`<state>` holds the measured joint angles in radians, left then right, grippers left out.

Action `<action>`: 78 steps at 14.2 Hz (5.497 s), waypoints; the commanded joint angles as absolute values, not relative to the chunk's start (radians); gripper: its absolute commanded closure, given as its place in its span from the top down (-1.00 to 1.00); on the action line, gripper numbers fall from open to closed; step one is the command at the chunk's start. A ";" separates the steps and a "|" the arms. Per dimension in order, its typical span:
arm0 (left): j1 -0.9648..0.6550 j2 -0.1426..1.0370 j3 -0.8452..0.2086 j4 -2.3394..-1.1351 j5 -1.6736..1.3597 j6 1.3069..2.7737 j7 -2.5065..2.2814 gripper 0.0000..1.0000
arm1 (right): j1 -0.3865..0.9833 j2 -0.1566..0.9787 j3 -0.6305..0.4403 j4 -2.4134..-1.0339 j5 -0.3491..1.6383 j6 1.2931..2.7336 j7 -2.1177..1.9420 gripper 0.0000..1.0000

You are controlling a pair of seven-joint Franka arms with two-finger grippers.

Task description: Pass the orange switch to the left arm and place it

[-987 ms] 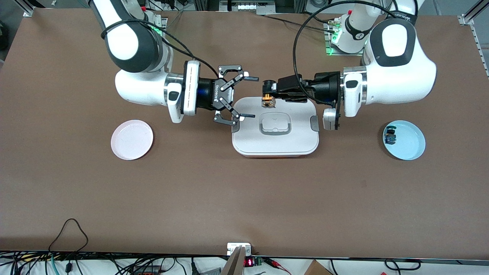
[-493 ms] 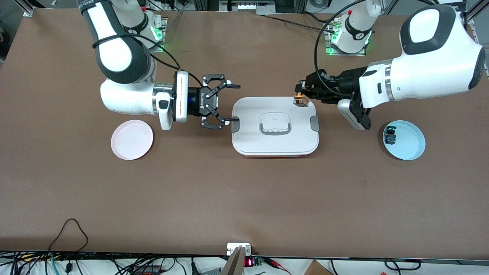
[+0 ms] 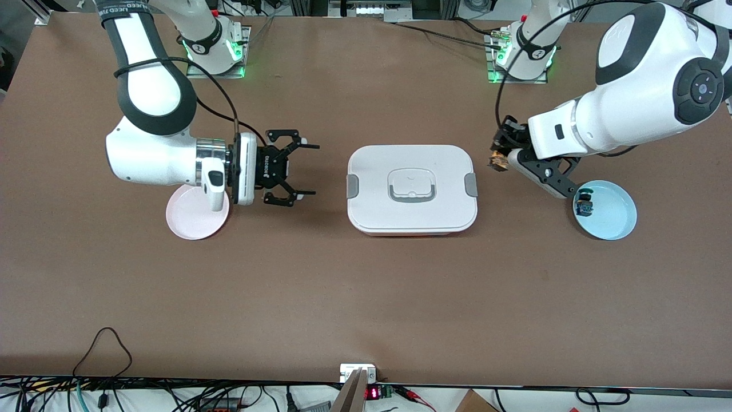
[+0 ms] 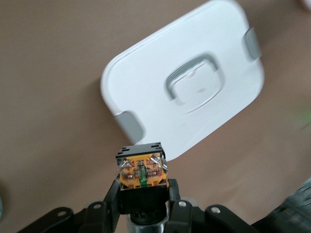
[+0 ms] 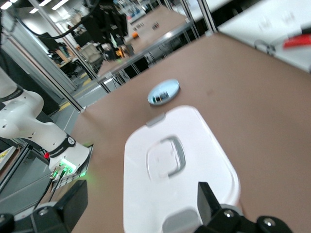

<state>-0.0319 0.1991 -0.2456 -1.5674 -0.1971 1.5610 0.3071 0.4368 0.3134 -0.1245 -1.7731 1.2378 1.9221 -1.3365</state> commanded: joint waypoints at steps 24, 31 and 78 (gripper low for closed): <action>0.449 0.552 -0.247 -1.776 0.407 1.965 1.479 -0.76 | 0.012 0.222 0.051 -1.494 -0.103 1.597 -0.043 1.00; 0.489 0.623 -0.245 -1.776 0.407 2.092 1.546 -0.71 | 0.009 0.109 0.051 -1.666 -0.088 1.690 -0.009 1.00; 0.471 0.453 -0.751 -1.218 0.324 1.143 0.714 1.00 | -0.015 0.063 0.020 -1.597 -0.032 1.629 -0.041 1.00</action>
